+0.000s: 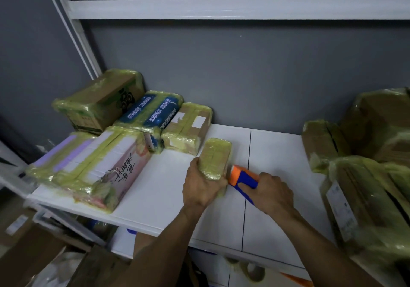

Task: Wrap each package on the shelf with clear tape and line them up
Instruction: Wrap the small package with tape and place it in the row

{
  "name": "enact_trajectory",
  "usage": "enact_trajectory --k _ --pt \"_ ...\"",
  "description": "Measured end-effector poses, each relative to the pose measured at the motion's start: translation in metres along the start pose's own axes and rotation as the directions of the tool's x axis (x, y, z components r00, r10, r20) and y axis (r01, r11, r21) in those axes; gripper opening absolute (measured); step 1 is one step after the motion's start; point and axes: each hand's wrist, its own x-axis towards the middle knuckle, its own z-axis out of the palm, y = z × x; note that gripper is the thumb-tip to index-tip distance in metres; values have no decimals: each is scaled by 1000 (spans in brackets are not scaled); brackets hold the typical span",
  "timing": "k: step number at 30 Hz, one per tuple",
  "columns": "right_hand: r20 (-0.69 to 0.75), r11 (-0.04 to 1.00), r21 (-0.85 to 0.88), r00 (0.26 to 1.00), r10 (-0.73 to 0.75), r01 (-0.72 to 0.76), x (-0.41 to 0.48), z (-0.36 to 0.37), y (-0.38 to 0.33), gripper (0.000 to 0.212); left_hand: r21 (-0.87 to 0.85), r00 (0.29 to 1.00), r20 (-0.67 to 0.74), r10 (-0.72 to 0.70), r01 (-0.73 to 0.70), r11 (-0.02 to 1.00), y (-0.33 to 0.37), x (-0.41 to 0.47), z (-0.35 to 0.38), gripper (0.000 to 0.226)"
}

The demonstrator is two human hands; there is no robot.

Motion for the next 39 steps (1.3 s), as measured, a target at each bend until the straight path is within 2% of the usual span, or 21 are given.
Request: enact_trajectory --k 3,7,12,19,22,26,30,34,36,39 --pt "51 974 222 998 41 -51 7 -8 18 56 39 1000 -24 13 -12 999 -2 0 0 106" --pt "25 884 460 997 79 -82 5 -7 31 51 322 1000 11 20 -22 947 5 5 1 131" --pt "66 703 690 982 177 -173 1 1 32 59 419 991 -7 133 -118 900 7 6 14 102" --pt "85 649 740 981 173 -178 -2 -1 34 62 405 993 54 101 -115 907 10 2 8 93" --pt "59 643 752 987 152 -144 -8 3 26 61 361 992 0 124 -116 925 -9 -16 -15 91" --pt "142 588 795 988 59 -150 -10 4 0 53 352 984 -143 103 -47 935 -37 -24 -52 92" --pt "165 609 783 986 -10 -125 -6 10 -25 51 377 964 -258 69 34 925 -52 -8 -84 90" --pt "196 647 750 980 -16 -139 3 14 -37 55 343 965 -262 -34 126 931 -51 19 -101 90" --pt "209 657 738 978 -6 -154 9 14 -39 56 336 966 -256 -38 126 933 -48 31 -104 89" --pt "217 672 723 976 0 -161 15 16 -38 57 493 965 -259 38 99 864 -53 40 -101 86"
